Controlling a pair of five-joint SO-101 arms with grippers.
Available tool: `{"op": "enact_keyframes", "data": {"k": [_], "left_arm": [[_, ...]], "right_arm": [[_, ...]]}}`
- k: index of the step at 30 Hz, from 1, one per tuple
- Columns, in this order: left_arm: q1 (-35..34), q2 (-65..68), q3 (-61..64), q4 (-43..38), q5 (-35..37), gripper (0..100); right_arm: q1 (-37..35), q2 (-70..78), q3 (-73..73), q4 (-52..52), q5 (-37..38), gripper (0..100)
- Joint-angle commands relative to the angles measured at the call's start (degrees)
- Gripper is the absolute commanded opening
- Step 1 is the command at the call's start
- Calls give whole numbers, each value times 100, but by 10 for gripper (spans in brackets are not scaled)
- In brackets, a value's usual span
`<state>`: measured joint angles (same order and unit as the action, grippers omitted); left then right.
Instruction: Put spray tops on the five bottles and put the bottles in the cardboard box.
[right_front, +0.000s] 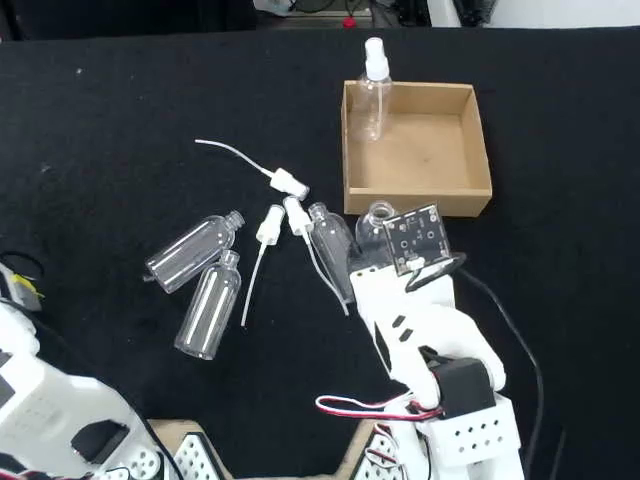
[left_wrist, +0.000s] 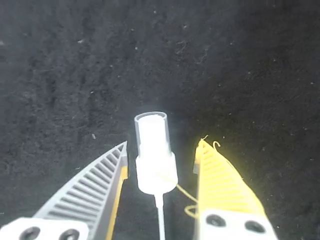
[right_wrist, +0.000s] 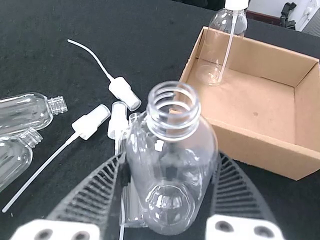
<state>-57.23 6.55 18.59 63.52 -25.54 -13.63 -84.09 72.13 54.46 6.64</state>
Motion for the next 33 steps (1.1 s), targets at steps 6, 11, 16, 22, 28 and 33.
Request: {"op": "enact_keyframes", "data": {"k": [6, 11, 16, 22, 28, 33], "left_arm": [[22, 642, -435, -9, 167, 210], [66, 738, -470, 255, 149, 199], [321, 738, -462, 712, 141, 25], [699, 185, -646, 774, 343, 55], [2246, -1785, -954, 1380, 1424, 44], [4075, -3156, -848, 844, 2655, 45]], "right_arm": [[-35, -13, -40, 44, 18, 176], [-35, -13, -40, 44, 18, 176], [-35, -13, -40, 35, 18, 176], [-35, -13, -40, 35, 18, 177], [-35, -13, -40, 9, 18, 177], [-35, -13, -40, 9, 18, 177]]}}
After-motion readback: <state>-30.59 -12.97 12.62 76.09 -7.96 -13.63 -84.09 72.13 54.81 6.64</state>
